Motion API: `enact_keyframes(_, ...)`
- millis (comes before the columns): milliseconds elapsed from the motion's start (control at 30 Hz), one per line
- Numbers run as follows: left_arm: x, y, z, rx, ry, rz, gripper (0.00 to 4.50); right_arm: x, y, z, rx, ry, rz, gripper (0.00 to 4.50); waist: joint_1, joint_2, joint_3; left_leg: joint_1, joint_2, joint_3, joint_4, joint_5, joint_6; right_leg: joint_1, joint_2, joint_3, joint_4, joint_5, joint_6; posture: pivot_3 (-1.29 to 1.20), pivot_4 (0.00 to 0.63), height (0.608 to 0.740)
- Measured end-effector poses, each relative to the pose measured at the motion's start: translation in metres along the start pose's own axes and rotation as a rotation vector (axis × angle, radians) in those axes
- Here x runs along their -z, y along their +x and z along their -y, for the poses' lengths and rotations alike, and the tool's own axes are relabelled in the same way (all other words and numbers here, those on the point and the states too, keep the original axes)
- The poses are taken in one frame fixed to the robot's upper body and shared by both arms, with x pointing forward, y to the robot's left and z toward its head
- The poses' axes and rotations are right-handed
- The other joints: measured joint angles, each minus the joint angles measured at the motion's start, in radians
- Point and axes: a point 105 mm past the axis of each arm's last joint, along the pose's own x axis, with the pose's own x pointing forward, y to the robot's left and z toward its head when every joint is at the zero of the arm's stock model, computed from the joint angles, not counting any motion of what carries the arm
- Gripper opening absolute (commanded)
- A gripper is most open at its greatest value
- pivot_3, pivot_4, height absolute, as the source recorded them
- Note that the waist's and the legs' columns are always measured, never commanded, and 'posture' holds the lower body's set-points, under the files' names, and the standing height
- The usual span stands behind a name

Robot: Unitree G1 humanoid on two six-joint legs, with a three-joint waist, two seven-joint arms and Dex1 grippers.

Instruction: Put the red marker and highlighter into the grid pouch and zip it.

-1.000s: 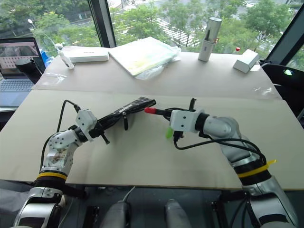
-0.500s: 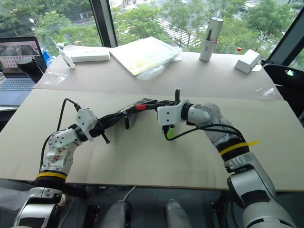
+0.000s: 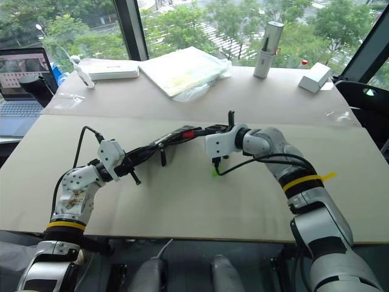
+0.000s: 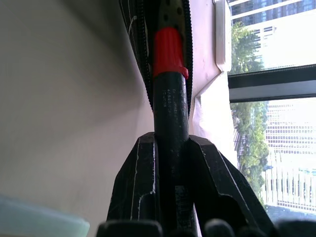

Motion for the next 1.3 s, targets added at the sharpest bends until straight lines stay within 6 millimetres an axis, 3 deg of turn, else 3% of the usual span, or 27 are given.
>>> enact_keyframes(233,-0.001,0.004,0.002,0.013,-0.002,0.006,0.0,-0.043,0.035,-0.005,-0.029,-0.081,0.118,0.5,-0.002,0.0,0.0,0.001,0.0,0.0,0.0,0.0,0.0,0.0,0.0,0.0,0.001,0.0,0.0,0.0,0.15,0.738)
enact_keyframes(467,-0.001,0.003,0.003,0.025,-0.001,0.005,0.0,-0.058,0.05,-0.009,-0.033,-0.106,0.162,0.5,0.002,0.0,0.0,0.001,0.0,0.0,0.0,0.0,0.0,0.0,0.0,0.0,0.001,0.0,0.0,0.0,0.15,0.738)
enact_keyframes(533,-0.001,0.003,0.003,0.026,-0.002,0.004,0.0,-0.061,0.051,-0.01,-0.031,-0.1,0.173,1.49,0.001,0.0,0.0,0.001,0.0,0.0,0.0,0.0,0.0,0.0,0.0,0.0,0.001,0.0,0.0,0.0,0.15,0.738)
enact_keyframes(667,-0.001,0.003,0.003,0.025,-0.003,0.005,0.0,-0.064,0.051,-0.009,-0.032,-0.07,0.194,2.8,-0.001,0.0,0.0,0.001,0.0,0.0,0.0,0.0,0.0,0.0,0.0,0.0,0.002,0.0,0.0,0.0,0.15,0.738)
enact_keyframes(700,-0.001,0.003,0.003,0.024,-0.003,0.005,0.0,-0.062,0.05,-0.009,-0.028,-0.056,0.189,3.07,-0.001,0.0,0.0,0.001,0.0,0.0,0.0,0.0,0.0,0.0,0.0,0.0,0.002,0.0,0.0,0.0,0.15,0.738)
enact_keyframes(767,-0.001,0.003,0.003,0.021,-0.003,0.005,0.0,-0.055,0.048,-0.007,-0.02,-0.036,0.171,3.07,0.001,0.0,0.0,0.001,0.0,0.0,0.001,0.0,0.0,0.001,0.0,0.0,0.002,0.0,0.0,0.0,0.15,0.738)
enact_keyframes(867,-0.001,0.003,0.002,0.015,-0.003,0.006,0.0,-0.035,0.038,0.005,0.017,0.021,0.126,3.07,0.002,0.0,0.0,0.001,0.0,0.0,0.001,0.0,0.0,0.001,0.0,0.0,0.002,0.0,0.0,0.0,0.15,0.738)
enact_keyframes(1000,-0.001,0.003,0.002,0.009,-0.003,0.005,0.0,-0.004,0.011,0.035,0.108,0.216,0.072,3.07,0.001,0.0,0.0,0.001,0.0,0.0,0.0,0.0,0.0,0.001,0.0,0.0,0.001,0.0,0.0,0.0,0.15,0.738)
enact_keyframes(1067,0.0,0.003,0.002,0.009,-0.004,0.004,0.0,-0.001,0.002,0.046,0.133,0.3,0.083,3.07,-0.002,0.0,0.0,0.002,0.0,0.0,0.0,0.0,0.0,0.001,0.0,0.0,0.002,0.0,0.0,0.0,0.15,0.738)
enact_keyframes(1133,-0.001,0.004,0.003,0.012,-0.003,0.007,0.0,-0.005,-0.016,0.056,0.15,0.502,0.139,3.07,0.0,0.001,0.0,0.002,0.0,0.0,0.0,0.0,0.0,0.002,0.0,0.0,0.002,0.0,0.0,0.0,0.15,0.738)
enact_keyframes(1233,0.001,0.001,0.002,0.007,-0.003,-0.001,0.0,-0.004,-0.047,0.055,0.142,0.828,0.164,3.07,0.006,0.001,0.0,0.002,0.0,-0.001,0.001,0.0,0.0,0.002,0.0,0.0,0.002,0.0,0.0,0.0,0.15,0.738)
enact_keyframes(1300,0.001,0.001,0.002,0.005,-0.004,-0.002,0.0,0.001,-0.055,0.051,0.155,0.969,0.097,3.07,0.008,0.001,0.0,0.002,0.0,-0.001,0.001,0.0,0.0,0.002,0.0,0.0,0.003,0.0,0.0,0.0,0.15,0.738)
